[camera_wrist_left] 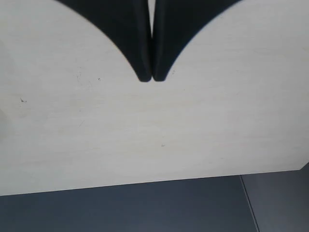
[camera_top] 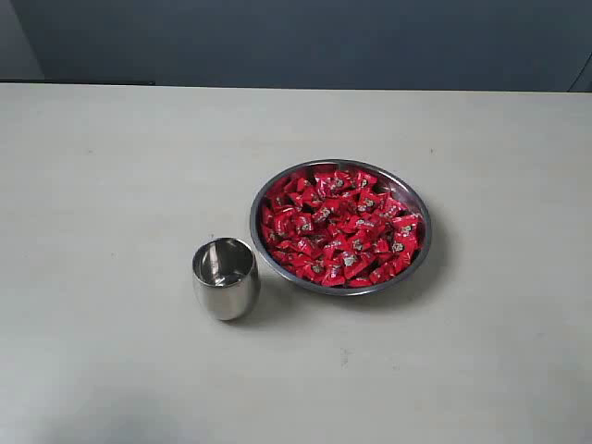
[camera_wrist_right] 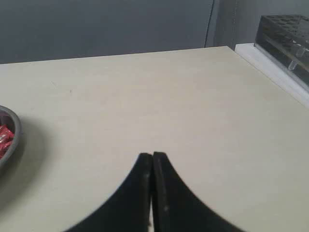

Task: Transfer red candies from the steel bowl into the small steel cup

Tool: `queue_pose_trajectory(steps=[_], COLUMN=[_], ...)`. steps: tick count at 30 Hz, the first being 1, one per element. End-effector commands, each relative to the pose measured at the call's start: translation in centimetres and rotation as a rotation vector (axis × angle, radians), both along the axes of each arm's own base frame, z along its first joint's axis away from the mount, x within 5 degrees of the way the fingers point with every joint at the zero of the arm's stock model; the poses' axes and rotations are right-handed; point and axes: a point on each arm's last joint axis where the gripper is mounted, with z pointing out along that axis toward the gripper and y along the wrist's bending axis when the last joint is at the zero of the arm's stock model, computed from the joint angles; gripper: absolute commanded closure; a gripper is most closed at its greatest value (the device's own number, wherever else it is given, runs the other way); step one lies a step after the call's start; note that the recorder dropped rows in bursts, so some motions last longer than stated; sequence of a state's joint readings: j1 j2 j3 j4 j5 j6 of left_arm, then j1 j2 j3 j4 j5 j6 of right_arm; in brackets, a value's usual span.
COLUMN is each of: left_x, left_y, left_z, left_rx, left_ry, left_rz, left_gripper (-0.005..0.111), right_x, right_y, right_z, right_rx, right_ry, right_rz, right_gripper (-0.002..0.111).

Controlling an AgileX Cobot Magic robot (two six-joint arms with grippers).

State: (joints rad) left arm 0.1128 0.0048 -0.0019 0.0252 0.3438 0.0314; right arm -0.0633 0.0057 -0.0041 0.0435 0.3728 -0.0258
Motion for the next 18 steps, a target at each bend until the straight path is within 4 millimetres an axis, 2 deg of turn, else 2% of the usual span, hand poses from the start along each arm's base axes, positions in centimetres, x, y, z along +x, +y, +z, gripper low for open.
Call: queue_pose_trajectory(steps=[1,18], left_x=[0.0,0.0], left_y=[-0.02,-0.02], left_z=[0.05,0.05], left_rx=[0.001,0.001], left_ry=[-0.012,-0.012], left_rz=[-0.005,-0.005], left_gripper=[0.106,0.106], right_x=[0.0,0.0], right_y=[-0.03,-0.03], right_z=[-0.01,-0.01], right_rx=[-0.002,-0.002], right_ry=[-0.013,-0.013], right_rz=[-0.005,-0.005], right_gripper=[0.108,0.108])
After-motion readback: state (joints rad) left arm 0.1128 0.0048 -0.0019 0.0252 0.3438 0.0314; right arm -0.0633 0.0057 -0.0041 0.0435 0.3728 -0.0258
